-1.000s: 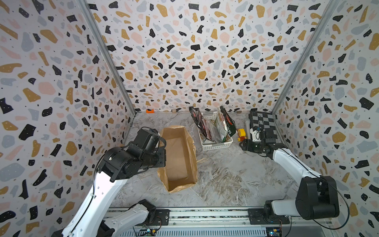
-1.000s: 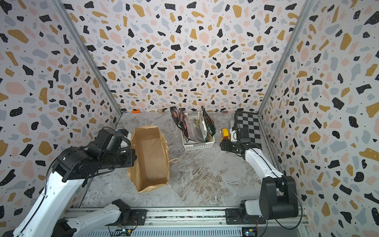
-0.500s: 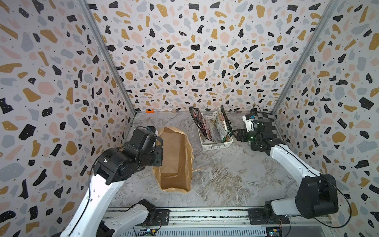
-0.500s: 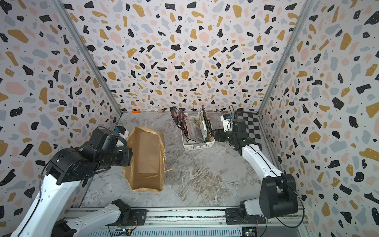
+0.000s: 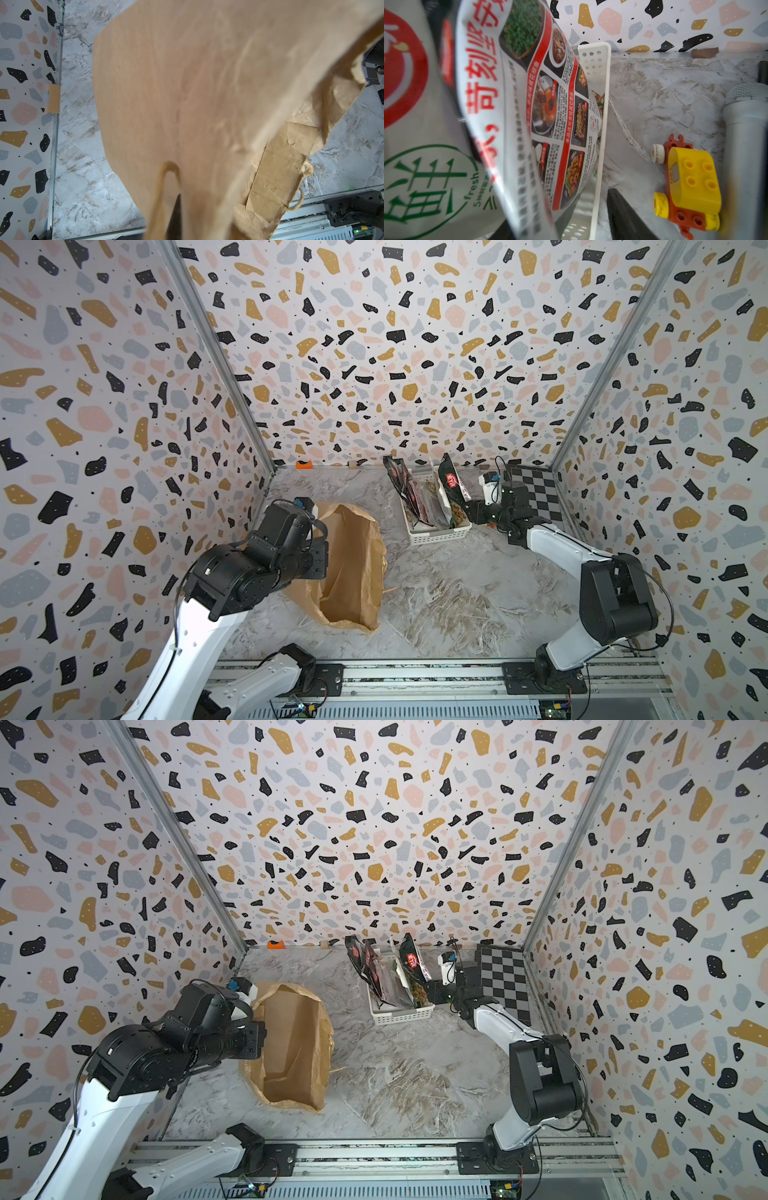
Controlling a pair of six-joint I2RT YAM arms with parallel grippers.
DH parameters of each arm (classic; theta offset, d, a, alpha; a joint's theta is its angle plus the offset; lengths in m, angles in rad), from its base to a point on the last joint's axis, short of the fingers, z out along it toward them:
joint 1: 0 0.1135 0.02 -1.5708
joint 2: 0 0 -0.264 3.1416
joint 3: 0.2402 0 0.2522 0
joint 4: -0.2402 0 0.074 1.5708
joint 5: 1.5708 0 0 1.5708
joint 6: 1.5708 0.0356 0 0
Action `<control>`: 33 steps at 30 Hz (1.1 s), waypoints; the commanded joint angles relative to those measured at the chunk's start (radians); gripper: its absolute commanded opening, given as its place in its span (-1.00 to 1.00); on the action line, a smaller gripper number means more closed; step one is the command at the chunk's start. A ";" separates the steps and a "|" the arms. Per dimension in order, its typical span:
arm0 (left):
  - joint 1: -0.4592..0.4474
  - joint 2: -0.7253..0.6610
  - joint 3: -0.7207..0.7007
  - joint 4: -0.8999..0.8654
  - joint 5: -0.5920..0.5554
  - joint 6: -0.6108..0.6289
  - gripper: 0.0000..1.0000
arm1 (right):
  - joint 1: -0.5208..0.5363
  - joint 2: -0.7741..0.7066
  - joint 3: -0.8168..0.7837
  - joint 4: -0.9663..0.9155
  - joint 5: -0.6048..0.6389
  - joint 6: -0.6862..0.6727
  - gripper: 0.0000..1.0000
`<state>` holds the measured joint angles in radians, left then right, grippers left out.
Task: Place the condiment packets inside the bag
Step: Pick up the condiment packet from the storage box.
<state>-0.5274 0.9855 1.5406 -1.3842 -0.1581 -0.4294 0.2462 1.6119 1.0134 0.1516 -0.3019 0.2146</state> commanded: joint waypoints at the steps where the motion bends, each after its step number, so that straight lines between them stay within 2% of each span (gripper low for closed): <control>1: 0.005 0.006 -0.005 0.033 0.004 0.015 -1.00 | 0.001 0.029 0.027 0.084 -0.021 -0.014 0.13; 6: 0.004 0.013 -0.009 0.044 0.002 0.012 -1.00 | 0.012 0.067 0.020 0.176 -0.097 -0.042 0.13; 8: 0.004 0.015 -0.013 0.048 0.005 0.012 -1.00 | 0.016 0.082 0.010 0.221 -0.080 -0.048 0.13; 10: 0.005 0.020 -0.011 0.050 0.011 0.011 -1.00 | 0.016 0.098 0.018 0.227 -0.049 -0.046 0.02; 12: 0.004 0.025 -0.004 0.050 0.018 0.010 -1.00 | 0.016 0.110 0.026 0.225 -0.027 -0.048 -0.20; 13: 0.004 0.029 0.005 0.048 0.022 0.009 -1.00 | 0.016 0.105 0.028 0.224 -0.020 -0.053 -0.43; 16: 0.004 0.044 0.035 0.050 0.046 0.005 -1.00 | 0.016 0.078 0.016 0.246 -0.003 -0.073 -0.96; 17: 0.005 0.049 0.045 0.053 0.059 0.002 -1.00 | 0.016 0.065 0.010 0.255 0.002 -0.082 -1.00; 25: 0.015 0.100 0.097 0.114 0.201 -0.058 -1.00 | 0.016 -0.122 -0.003 0.226 0.034 -0.163 -1.00; 29: 0.045 0.128 0.098 0.179 0.354 -0.107 -1.00 | 0.016 -0.243 -0.006 0.182 0.074 -0.169 -1.00; 33: 0.086 0.150 0.037 0.256 0.504 -0.148 -1.00 | 0.016 -0.357 0.000 0.107 0.063 -0.166 -1.00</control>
<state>-0.4648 1.1263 1.6081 -1.2324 0.1963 -0.5289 0.2638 1.3426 0.9791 0.2550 -0.2447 0.0643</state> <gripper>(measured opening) 0.052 0.029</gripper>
